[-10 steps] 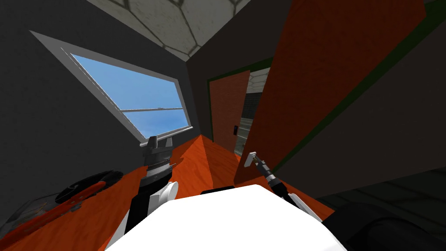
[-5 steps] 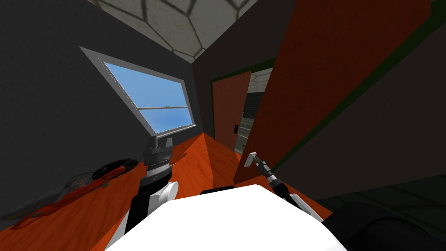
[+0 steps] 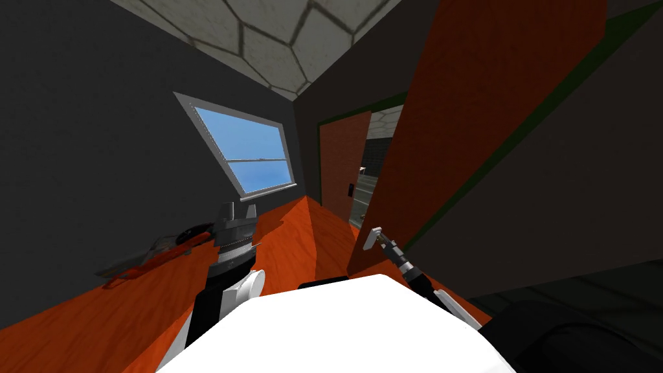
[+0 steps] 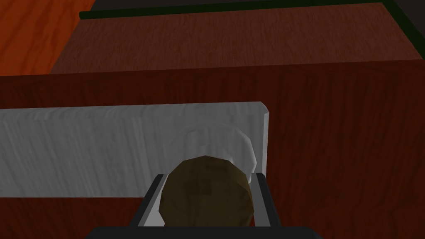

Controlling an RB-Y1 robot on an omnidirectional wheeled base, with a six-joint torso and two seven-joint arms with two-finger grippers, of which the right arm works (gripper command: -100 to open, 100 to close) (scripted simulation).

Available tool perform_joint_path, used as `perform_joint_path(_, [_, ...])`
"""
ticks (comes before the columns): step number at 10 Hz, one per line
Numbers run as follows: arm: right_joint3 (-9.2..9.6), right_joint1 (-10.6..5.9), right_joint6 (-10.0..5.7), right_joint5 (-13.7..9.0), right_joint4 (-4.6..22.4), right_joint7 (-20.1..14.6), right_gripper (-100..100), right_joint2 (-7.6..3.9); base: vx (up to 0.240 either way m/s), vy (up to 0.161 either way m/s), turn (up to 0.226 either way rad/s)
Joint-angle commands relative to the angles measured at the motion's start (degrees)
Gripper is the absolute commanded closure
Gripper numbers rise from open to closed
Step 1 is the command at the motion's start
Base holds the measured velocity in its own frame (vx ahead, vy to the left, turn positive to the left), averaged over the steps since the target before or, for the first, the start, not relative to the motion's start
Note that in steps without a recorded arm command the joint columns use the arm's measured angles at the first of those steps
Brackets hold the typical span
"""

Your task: Pull the door open

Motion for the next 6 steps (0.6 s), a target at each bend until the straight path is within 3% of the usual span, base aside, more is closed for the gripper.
perform_joint_path(1, [0.18,0.1,-1.02,0.1,0.4,-0.4,100,-0.47,-0.201,-0.069,0.123])
perform_joint_path(2, [0.26,0.11,-1.51,0.1,0.6,-0.6,100,-0.75,-0.196,-0.053,0.094])
perform_joint_path(3, [0.03,0.08,-1.01,0.0,0.5,-0.4,100,-0.65,-0.085,-0.03,0.012])
perform_joint_path(6, [0.31,-0.17,-2.58,0.3,1.7,-1.1,100,-1.52,-0.17,-0.065,0.117])
